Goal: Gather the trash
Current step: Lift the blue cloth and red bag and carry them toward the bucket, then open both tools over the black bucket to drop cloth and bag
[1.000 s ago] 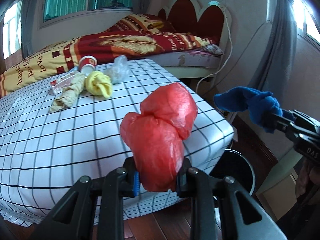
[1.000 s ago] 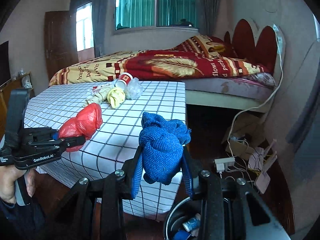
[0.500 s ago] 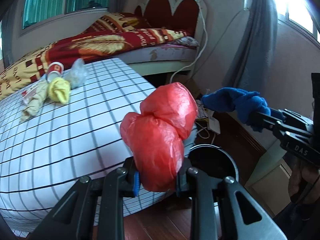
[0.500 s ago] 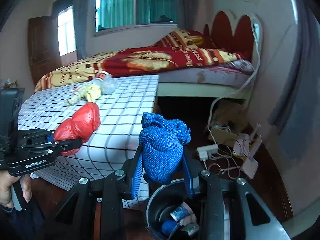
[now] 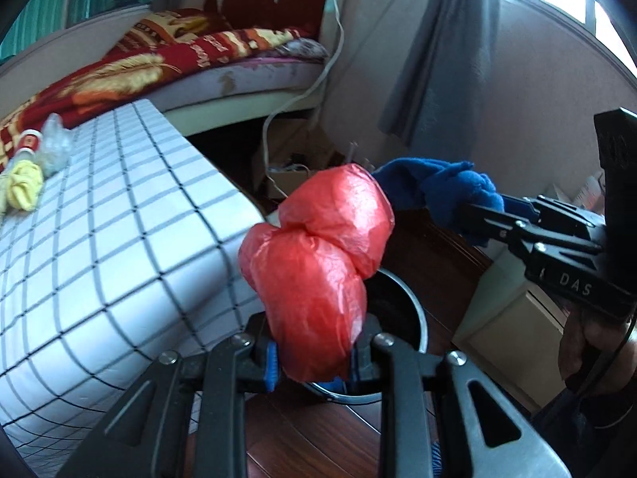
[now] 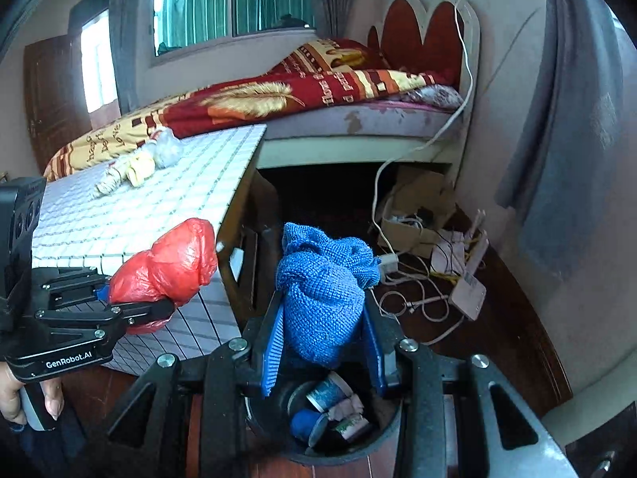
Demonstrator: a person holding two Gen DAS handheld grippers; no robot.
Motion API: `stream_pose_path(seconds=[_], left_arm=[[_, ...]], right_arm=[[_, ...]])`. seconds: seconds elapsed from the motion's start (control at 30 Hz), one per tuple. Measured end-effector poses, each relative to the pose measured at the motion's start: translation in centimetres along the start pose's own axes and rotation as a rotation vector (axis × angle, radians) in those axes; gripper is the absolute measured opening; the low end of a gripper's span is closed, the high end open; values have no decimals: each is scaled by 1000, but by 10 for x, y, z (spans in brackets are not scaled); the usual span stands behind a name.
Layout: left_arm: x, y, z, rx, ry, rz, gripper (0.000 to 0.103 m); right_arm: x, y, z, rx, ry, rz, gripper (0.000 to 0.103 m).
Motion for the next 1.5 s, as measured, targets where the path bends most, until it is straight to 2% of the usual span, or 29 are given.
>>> stream_pose_path(seconds=[0.3,0.5,1.0,1.03,1.07,1.1,1.13,1.17,1.23,1.27,1.33,1.37,1.5], left_arm=[[-27,42,-18,-43,-9,130,27],[-48,77,-19,-38,-14,231,27],[-63,124,-11,-42,-43,339,28],[-66,129,-12,-49,-40,355,31],[-69,134,-12,-63,-43,372,42],[-72,140,-11,-65,-51,390,53],[-74,143,-5,-36,-66,401,76],[-74,141,0,-16,-80,381,83],[-74,135,9,14,-101,349,87],[-75,132,14,36,-109,338,96],[-78,128,21,90,-95,323,103],[-80,126,24,118,-82,313,103],[-84,123,29,153,-85,302,103]], right_arm=[[-49,19,-13,10,-7,118,38],[-76,41,-19,34,8,193,38],[-119,105,-12,89,-34,352,38],[-123,110,-12,103,-28,364,40],[-127,115,-12,117,-22,379,44],[-133,120,-12,121,-22,394,60],[-141,125,-13,111,-28,418,72],[-152,131,-18,75,-40,452,87],[-166,134,-24,49,-40,491,87],[-172,135,-28,40,-28,509,87],[-175,133,-35,27,-5,510,96],[-178,133,-38,14,9,520,103],[-173,128,-38,-15,-6,507,103]])
Point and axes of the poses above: each gripper's, at about its wrist camera, not at the fingertips, and y roughly the way its jaws point, z to its left, x to its top, the point moved 7 cm from there along y, roughly the way its jaws point, and after that the axes turned 6 degrees about -y, right-handed, at the moved point
